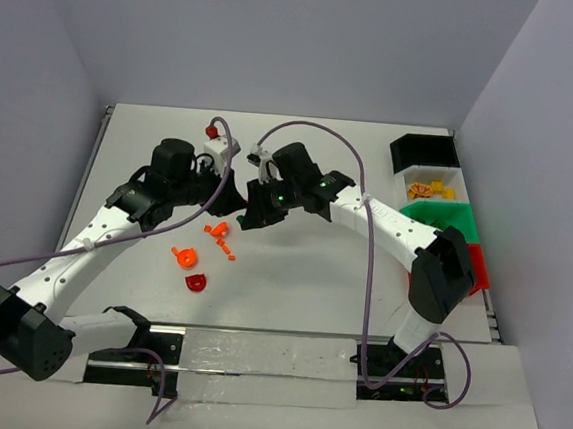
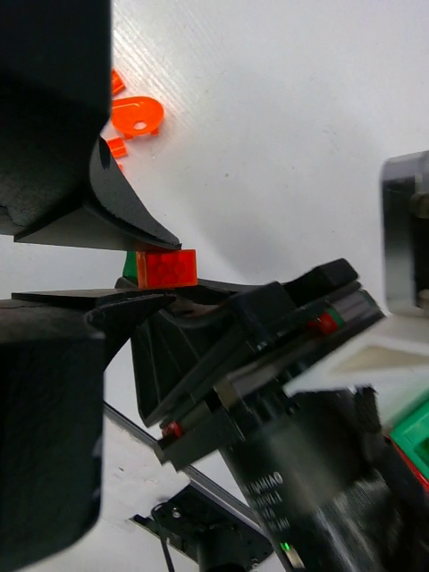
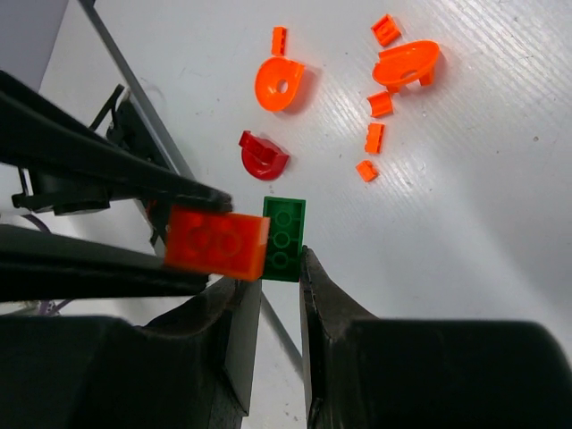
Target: Sort the legos into containers by color
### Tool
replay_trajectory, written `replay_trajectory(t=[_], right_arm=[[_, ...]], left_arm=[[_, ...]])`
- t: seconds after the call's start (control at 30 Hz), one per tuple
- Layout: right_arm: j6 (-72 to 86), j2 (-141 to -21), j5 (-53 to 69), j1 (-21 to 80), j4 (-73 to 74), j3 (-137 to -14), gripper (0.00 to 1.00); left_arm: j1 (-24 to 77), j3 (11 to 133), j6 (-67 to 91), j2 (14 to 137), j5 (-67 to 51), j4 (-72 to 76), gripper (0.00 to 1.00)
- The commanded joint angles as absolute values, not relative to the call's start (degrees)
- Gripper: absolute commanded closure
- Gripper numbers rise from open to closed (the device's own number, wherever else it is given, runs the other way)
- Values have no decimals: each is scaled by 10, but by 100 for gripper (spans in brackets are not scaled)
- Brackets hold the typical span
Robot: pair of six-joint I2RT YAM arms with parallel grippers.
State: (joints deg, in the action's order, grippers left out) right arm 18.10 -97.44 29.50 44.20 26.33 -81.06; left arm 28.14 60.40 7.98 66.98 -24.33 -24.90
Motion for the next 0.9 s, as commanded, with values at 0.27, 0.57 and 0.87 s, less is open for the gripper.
replay_trajectory(t=[0.27,0.57,0.87], right_arm=[[162,-969,277,427,256,-819,100],[55,-916,294,295,329,-780,100],[-169,-839,240,30,501,-739,100]], left_arm=[[279,616,70,659,-206,-239,100],[257,580,41,629,-167,-242,100],[237,627,-11,691,-223,-295,100]])
